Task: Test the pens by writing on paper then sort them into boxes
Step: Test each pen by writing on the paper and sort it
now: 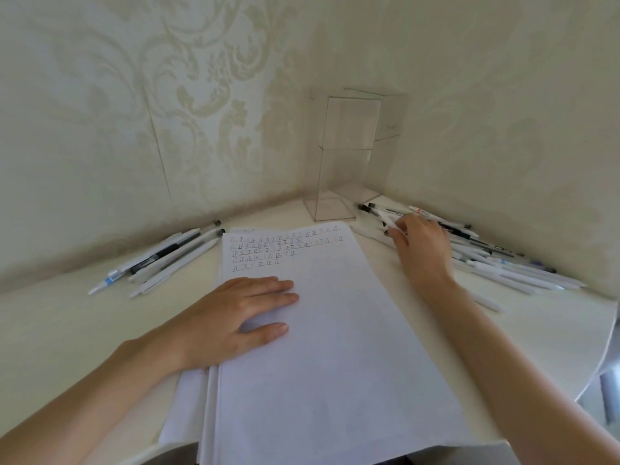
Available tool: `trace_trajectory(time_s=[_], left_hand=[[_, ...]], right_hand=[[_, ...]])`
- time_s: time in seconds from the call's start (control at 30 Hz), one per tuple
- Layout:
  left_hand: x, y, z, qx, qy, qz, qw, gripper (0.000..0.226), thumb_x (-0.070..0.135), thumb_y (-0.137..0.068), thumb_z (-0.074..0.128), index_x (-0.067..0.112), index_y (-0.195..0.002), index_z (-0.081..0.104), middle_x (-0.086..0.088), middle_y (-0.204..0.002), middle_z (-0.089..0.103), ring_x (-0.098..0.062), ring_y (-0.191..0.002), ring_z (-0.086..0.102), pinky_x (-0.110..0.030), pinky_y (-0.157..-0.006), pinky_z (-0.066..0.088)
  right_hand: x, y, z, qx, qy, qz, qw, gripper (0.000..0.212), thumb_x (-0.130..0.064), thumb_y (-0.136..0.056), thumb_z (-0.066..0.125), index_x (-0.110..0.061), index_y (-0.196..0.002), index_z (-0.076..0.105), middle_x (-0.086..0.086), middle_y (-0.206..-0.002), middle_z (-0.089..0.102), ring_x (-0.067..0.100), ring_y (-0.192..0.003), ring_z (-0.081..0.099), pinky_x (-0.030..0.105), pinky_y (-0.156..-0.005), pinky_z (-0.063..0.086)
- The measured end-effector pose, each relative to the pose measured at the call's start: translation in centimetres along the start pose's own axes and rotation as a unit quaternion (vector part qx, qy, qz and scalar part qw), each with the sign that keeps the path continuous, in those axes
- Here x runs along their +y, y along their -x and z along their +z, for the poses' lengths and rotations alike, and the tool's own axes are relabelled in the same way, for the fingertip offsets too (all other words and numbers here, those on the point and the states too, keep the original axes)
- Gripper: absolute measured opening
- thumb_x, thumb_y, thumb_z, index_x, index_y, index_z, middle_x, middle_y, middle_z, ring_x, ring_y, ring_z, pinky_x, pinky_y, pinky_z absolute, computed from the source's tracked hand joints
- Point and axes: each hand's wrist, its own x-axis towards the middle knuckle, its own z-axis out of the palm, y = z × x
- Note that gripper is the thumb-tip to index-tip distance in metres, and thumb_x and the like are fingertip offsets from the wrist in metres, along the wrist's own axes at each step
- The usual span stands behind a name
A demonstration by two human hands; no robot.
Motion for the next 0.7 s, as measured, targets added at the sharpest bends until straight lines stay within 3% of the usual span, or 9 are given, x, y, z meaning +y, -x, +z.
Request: trace_trajectory(time_s=[0.13,0.23,0.3,0.37,0.47,0.53,0.6,0.7], left_hand=[[0.1,0.0,-0.1,-0.002,0.0,-0.005,1.0,0.07,0.083,-0.074,0.012,0.05,-0.133,0.033,0.037,-0.14,0.018,0.02,-0.129,0.006,-0.006,-0.106,0.003],[0.2,0.0,-0.1,0.0,-0.002,-0.005,1.0,0.071,0.082,-0.074,0.012,0.049,-0.133,0.034,0.037,-0.14,0.018,0.022,-0.128,0.005,-0.006,-0.106,0.002],[0.2,0.0,-0.2,0.0,-0.002,-0.007,1.0,0.071,0.081,-0.075,0.013,0.048,-0.134,0.035,0.037,-0.14,0.018,0.021,-0.128,0.006,-0.006,-0.106,0.002],[0.1,0.0,-0.2,-0.003,-0.004,-0.007,1.0,0.071,0.081,-0.076,0.014,0.048,-0.134,0.035,0.035,-0.141,0.019,0.019,-0.129,0.007,-0.006,-0.106,0.002],[0.1,-0.1,-0.2,-0.005,-0.003,-0.006,1.0,0.073,0.082,-0.075,0.012,0.047,-0.135,0.035,0.033,-0.143,0.02,0.014,-0.132,0.011,-0.008,-0.106,0.003],[0.1,-0.1,-0.2,-0.007,-0.006,-0.007,1.0,0.074,0.082,-0.075,0.011,0.047,-0.135,0.034,0.033,-0.143,0.02,0.013,-0.132,0.011,-0.009,-0.107,0.004],[0.1,-0.1,-0.2,-0.008,-0.007,-0.007,1.0,0.074,0.082,-0.075,0.011,0.046,-0.136,0.035,0.032,-0.143,0.021,0.013,-0.132,0.011,-0.011,-0.108,0.005],[0.1,-0.1,-0.2,-0.002,-0.005,-0.006,1.0,0.072,0.08,-0.076,0.012,0.046,-0.135,0.036,0.032,-0.142,0.021,0.014,-0.131,0.011,-0.01,-0.108,0.004]], right_hand=[[-2.1,0.8,-0.5,0.044,-0.102,-0.088,0.99,0.021,-0.013,-0.095,0.042,0.0,-0.104,0.058,0.019,-0.084,0.06,0.04,-0.079,0.056,0.044,-0.071,0.041],[-4.1,1.5,-0.7,0.036,-0.062,-0.124,0.99,0.043,-0.051,-0.09,0.038,-0.014,-0.082,0.058,0.005,-0.075,0.055,0.027,-0.076,0.051,0.036,-0.075,0.033],[-5.4,1.7,-0.5,0.03,-0.042,-0.146,0.988,0.048,-0.062,-0.083,0.037,-0.019,-0.061,0.043,-0.005,-0.061,0.045,0.02,-0.066,0.043,0.031,-0.073,0.027],[-6.2,1.9,0.0,0.062,-0.038,-0.185,0.98,0.043,-0.05,-0.081,0.044,-0.02,-0.053,0.033,-0.006,-0.049,0.036,0.023,-0.055,0.042,0.029,-0.067,0.026],[-6.5,2.0,0.6,0.077,-0.01,-0.246,0.966,0.039,-0.038,-0.08,0.05,-0.018,-0.048,0.036,-0.001,-0.044,0.039,0.026,-0.051,0.045,0.028,-0.063,0.018],[-6.4,1.7,1.0,0.081,-0.01,-0.268,0.96,0.043,-0.046,-0.082,0.052,-0.016,-0.052,0.046,-0.001,-0.051,0.046,0.024,-0.055,0.048,0.027,-0.065,0.02],[-7.1,1.4,0.7,0.071,-0.06,-0.284,0.954,0.045,-0.053,-0.082,0.052,-0.011,-0.068,0.059,0.001,-0.065,0.055,0.023,-0.059,0.053,0.028,-0.067,0.033],[-9.9,1.1,-0.7,0.061,-0.214,-0.25,0.942,0.027,-0.024,-0.087,0.05,-0.002,-0.092,0.064,0.009,-0.083,0.061,0.024,-0.067,0.059,0.035,-0.059,0.049]])
